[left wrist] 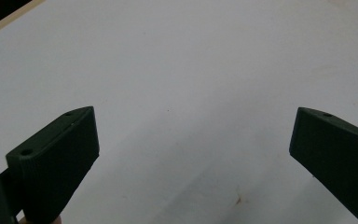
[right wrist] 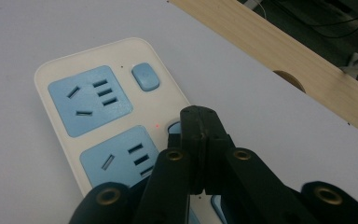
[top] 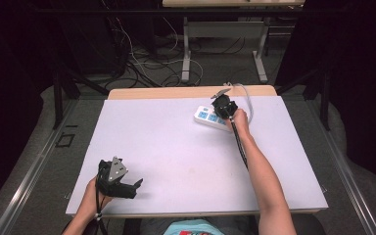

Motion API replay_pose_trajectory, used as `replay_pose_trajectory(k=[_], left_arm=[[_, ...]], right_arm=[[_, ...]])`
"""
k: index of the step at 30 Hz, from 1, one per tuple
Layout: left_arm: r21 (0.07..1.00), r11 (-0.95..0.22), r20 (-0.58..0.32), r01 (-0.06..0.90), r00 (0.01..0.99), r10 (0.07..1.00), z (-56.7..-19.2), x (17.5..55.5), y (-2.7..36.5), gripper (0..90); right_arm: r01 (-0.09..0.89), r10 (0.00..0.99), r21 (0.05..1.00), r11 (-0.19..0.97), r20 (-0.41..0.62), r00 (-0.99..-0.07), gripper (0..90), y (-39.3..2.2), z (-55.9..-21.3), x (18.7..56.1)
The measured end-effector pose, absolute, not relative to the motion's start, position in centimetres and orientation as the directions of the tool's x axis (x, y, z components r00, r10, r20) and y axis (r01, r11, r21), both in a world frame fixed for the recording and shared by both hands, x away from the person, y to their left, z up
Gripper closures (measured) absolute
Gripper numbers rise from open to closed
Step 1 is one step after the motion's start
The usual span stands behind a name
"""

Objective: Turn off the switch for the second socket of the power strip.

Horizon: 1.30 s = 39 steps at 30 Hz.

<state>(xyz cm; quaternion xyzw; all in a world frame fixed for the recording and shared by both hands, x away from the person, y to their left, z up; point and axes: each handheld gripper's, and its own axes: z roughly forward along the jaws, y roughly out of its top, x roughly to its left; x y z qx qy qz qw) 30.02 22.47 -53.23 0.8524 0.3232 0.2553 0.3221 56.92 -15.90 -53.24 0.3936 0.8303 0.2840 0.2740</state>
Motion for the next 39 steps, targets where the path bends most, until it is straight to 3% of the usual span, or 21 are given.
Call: replay_pose_trajectory(k=[12,19,24,29,33,35,39], left_arm=[[0.714,-0.582,0.225,0.388,0.66,0.716,-53.3,30.0,22.5,1.0],[0.716,-0.583,0.226,0.385,0.661,0.715,-53.2,30.0,22.5,1.1],[0.714,-0.582,0.223,0.389,0.661,0.716,-53.2,30.0,22.5,1.0],[0.714,-0.583,0.224,0.389,0.662,0.715,-53.2,30.0,22.4,1.0],[0.712,-0.585,0.227,0.388,0.662,0.715,-53.2,30.0,22.4,1.0],[0.713,-0.584,0.228,0.387,0.66,0.716,-53.2,30.0,22.4,1.0],[0.715,-0.582,0.224,0.387,0.663,0.715,-53.2,30.0,22.4,1.0]], right_arm=[[0.511,0.838,0.721,0.468,-0.18,-0.514,89.7,-16.4,-53.2,57.0],[0.512,0.834,0.72,0.467,-0.166,-0.527,84.2,-16.4,-52.5,56.6],[0.502,0.827,0.732,0.46,-0.148,-0.542,75.5,-16.7,-51.9,56.4],[0.498,0.827,0.748,0.439,-0.118,-0.55,62.0,-17.0,-51.2,56.2],[0.512,0.829,0.749,0.421,-0.087,-0.553,41.9,-17.3,-50.8,56.0],[0.521,0.831,0.752,0.405,-0.064,-0.553,27.8,-17.5,-50.8,56.0],[0.526,0.821,0.756,0.39,-0.026,-0.571,13.5,-17.9,-50.6,55.9]])
